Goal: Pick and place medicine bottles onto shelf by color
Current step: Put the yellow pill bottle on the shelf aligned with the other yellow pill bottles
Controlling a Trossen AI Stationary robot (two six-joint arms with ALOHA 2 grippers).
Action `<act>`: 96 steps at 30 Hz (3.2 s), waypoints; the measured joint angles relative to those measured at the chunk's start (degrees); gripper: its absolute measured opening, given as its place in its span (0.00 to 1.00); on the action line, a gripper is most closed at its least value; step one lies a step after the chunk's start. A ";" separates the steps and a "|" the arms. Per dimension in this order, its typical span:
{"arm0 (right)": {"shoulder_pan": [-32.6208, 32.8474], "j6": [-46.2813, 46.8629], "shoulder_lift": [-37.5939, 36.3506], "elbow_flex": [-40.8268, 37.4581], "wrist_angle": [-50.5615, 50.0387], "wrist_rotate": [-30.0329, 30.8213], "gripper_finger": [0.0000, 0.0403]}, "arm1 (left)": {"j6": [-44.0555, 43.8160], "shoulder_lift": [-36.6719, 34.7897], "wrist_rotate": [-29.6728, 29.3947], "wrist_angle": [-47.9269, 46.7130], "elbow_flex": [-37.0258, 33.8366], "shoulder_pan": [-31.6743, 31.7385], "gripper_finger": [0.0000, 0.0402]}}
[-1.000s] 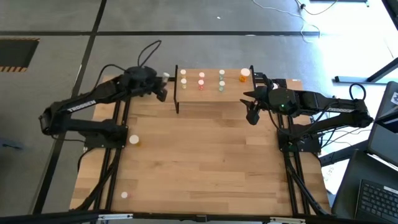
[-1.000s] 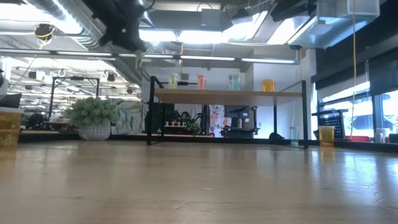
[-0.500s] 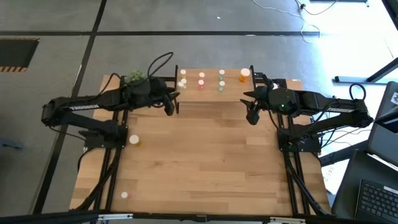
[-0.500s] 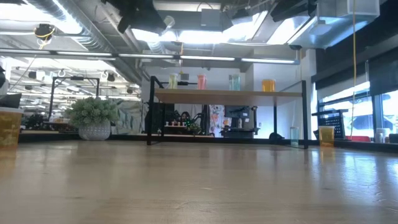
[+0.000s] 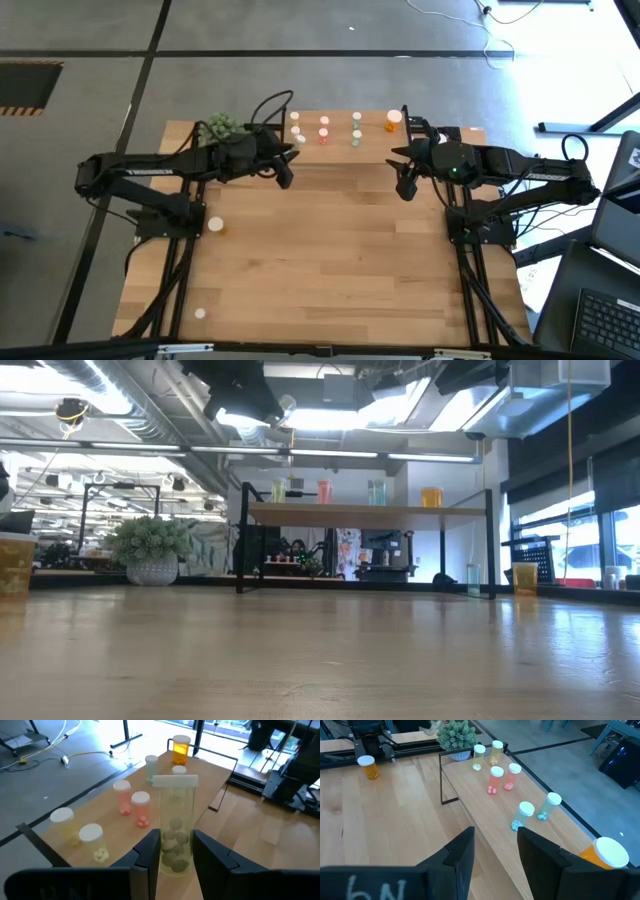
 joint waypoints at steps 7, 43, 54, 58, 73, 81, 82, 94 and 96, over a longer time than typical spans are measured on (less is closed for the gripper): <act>0.00 0.05 0.01 0.00 0.00 0.00 0.38 | 0.14 -0.07 4.06 0.13 0.00 0.00 0.23; 0.00 0.04 0.02 0.00 0.28 0.00 0.38 | 4.56 0.29 13.55 18.50 -12.67 1.63 0.23; 0.00 0.03 0.02 0.00 0.37 0.02 0.38 | 7.80 -2.08 17.73 34.18 -23.90 5.31 0.23; -0.02 0.04 0.02 0.00 0.39 0.00 0.38 | 9.73 -2.12 19.75 37.21 -25.97 7.41 0.23; -0.02 0.06 0.02 0.00 0.48 0.00 0.38 | 9.43 0.03 24.21 47.89 -31.00 12.23 0.23; 0.00 0.00 0.02 0.00 0.48 0.00 0.38 | 9.19 3.67 28.91 51.99 -31.01 16.29 0.23; 0.00 0.02 0.02 0.00 0.48 0.00 0.38 | 9.12 4.05 29.31 52.22 -31.01 16.49 0.23; 0.00 0.04 0.02 0.00 0.46 0.00 0.38 | 7.96 7.76 31.18 54.76 -30.93 18.49 0.23; -0.02 0.00 0.02 0.00 0.46 0.00 0.38 | 7.92 8.37 31.20 55.15 -30.91 18.82 0.23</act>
